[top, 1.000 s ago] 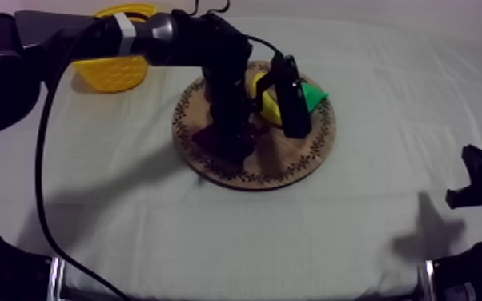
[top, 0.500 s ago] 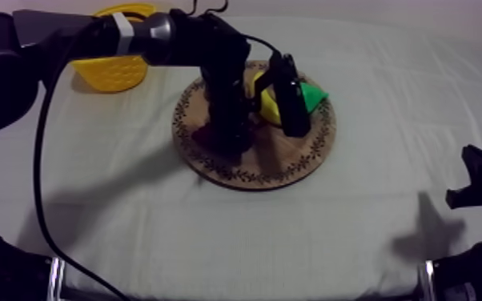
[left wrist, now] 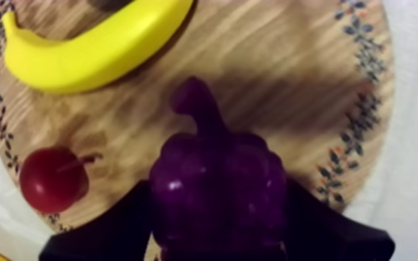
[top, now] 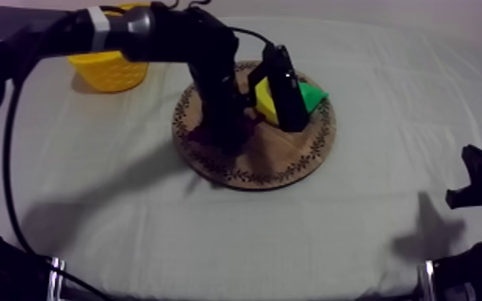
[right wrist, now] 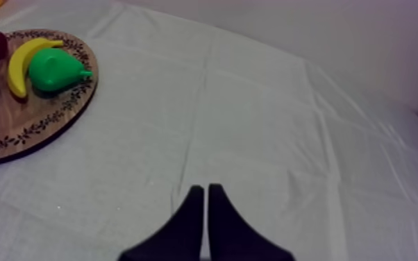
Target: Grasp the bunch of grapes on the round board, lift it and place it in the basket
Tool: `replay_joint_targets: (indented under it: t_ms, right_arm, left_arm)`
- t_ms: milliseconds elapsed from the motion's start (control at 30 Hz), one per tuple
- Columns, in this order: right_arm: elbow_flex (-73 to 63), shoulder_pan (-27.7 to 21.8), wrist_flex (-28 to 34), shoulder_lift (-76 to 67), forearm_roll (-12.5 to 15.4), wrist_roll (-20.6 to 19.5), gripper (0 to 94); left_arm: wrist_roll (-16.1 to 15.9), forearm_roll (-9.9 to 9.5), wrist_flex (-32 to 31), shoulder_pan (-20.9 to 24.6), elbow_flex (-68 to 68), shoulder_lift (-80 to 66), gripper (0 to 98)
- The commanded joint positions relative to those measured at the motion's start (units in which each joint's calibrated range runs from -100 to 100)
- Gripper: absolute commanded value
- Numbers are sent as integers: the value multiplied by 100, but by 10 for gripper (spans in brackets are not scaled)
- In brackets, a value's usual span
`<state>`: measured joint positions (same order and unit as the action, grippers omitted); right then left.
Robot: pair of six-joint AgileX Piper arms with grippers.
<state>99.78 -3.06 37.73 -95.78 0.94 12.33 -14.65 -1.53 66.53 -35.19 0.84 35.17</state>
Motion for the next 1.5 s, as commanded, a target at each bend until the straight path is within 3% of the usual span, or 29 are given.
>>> replay_joint_targets:
  t_ms: [0, 200, 400, 733, 1033, 1267, 1467]
  right_arm:
    - [-1, -1, 1, 2, 1, 0, 3]
    - [-1, -1, 1, 2, 1, 0, 3]
    - [-1, -1, 1, 2, 1, 0, 3]
    - [-1, -1, 1, 2, 1, 0, 3]
    - [-1, -1, 1, 2, 1, 0, 3]
    - [-1, -1, 1, 2, 1, 0, 3]
    - [-1, -1, 1, 2, 1, 0, 3]
  left_arm:
    - [47, 8, -34, -27, 220, -408, 494]
    - [298, 11, -57, -152, 855, -1437, 510]
    - [747, 17, -132, -194, 1320, -2415, 521]
    - [1168, 75, 302, 376, 1008, -3415, 549]
    - [1066, 281, 355, 1332, 1277, -3794, 548]
    - [943, 348, 170, 2013, 1957, -3779, 548]
    - [871, 363, 221, 2406, 1747, -3573, 555]
